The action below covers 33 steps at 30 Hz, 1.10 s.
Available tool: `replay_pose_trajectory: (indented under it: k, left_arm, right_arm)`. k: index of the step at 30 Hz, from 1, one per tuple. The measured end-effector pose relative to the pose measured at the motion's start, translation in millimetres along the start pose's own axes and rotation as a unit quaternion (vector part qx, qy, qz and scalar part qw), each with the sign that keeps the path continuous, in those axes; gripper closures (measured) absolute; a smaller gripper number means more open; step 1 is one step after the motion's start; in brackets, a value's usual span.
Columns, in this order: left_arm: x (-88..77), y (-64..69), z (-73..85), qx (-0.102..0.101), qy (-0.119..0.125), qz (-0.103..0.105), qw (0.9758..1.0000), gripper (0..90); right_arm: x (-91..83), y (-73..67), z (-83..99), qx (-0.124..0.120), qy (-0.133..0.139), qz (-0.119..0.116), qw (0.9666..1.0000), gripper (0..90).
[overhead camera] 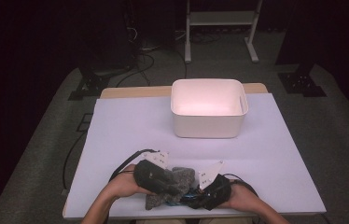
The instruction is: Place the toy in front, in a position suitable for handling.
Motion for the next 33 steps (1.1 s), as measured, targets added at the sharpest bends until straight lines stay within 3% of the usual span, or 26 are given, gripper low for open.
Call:
replay_pose_trajectory:
  k: [6, 7, 10, 13, 14, 16, 19, 20, 22, 24, 25, 28, 33]
  left_arm:
    - [-11.4, -6.5, -11.1, 0.010, -0.007, -0.045, 0.9989, 75.5]
    - [-12.9, -10.2, -15.6, 0.013, -0.015, -0.069, 0.9974, 74.8]
    - [-9.5, -15.1, -18.5, 0.014, -0.030, -0.086, 0.9958, 74.2]
    - [1.2, -17.5, -17.9, 0.017, -0.041, -0.078, 0.9960, 73.6]
    - [2.4, -17.4, -17.7, 0.017, -0.038, -0.075, 0.9964, 73.1]
    - [1.9, -16.9, -17.2, 0.016, -0.037, -0.075, 0.9964, 73.0]
    - [2.0, -14.9, -16.3, 0.015, -0.036, -0.078, 0.9962, 73.0]
    - [2.1, -14.5, -16.5, 0.019, -0.038, -0.082, 0.9957, 73.0]
    - [2.4, -14.5, -17.0, 0.019, -0.039, -0.082, 0.9957, 73.0]
    - [2.6, -14.1, -19.0, 0.022, -0.043, -0.087, 0.9950, 73.0]
    - [2.8, -13.1, -20.1, 0.025, -0.046, -0.089, 0.9947, 72.9]
    - [4.1, -9.2, -24.5, 0.033, -0.051, -0.093, 0.9939, 72.9]
    - [15.4, -5.4, -38.2, 0.050, -0.059, -0.093, 0.9926, 72.4]
  right_arm:
    - [-10.2, 10.9, -6.5, -0.019, -0.008, 0.038, 0.9991, 56.1]
    - [-14.1, 18.5, -7.1, -0.018, -0.008, 0.045, 0.9988, 56.1]
    - [-13.9, 27.1, -4.1, -0.014, -0.019, 0.059, 0.9980, 56.0]
    - [-10.5, 32.8, 5.1, 0.012, -0.012, 0.045, 0.9989, 54.9]
    - [-10.7, 32.3, 8.4, 0.019, 0.000, 0.047, 0.9987, 51.9]
    - [-12.8, 31.0, 12.2, 0.041, 0.001, 0.037, 0.9985, 41.2]
    - [-21.3, 24.6, 18.4, 0.046, -0.005, 0.049, 0.9977, 38.3]
    - [-29.8, 20.7, 23.9, 0.050, 0.010, 0.061, 0.9968, 38.1]
    - [-37.0, 17.3, 28.2, 0.063, 0.032, 0.068, 0.9952, 38.6]
    - [-39.3, 16.6, 29.5, 0.064, 0.036, 0.074, 0.9945, 40.1]
    - [-42.1, 16.1, 30.9, 0.064, 0.045, 0.083, 0.9935, 46.6]
    - [-43.6, 15.4, 30.9, 0.062, 0.052, 0.096, 0.9922, 54.6]
    - [-43.6, 13.4, 30.4, 0.052, 0.053, 0.100, 0.9923, 55.2]
Point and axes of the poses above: each handheld gripper's, and its own axes: x roughly forward along the jaws, z roughly out of its underside, y roughly to its right, the point moved 2 cm from there along x, roughly forward along the jaws, and after that the axes turned 4 degrees about -x, right-handed, at the moved point
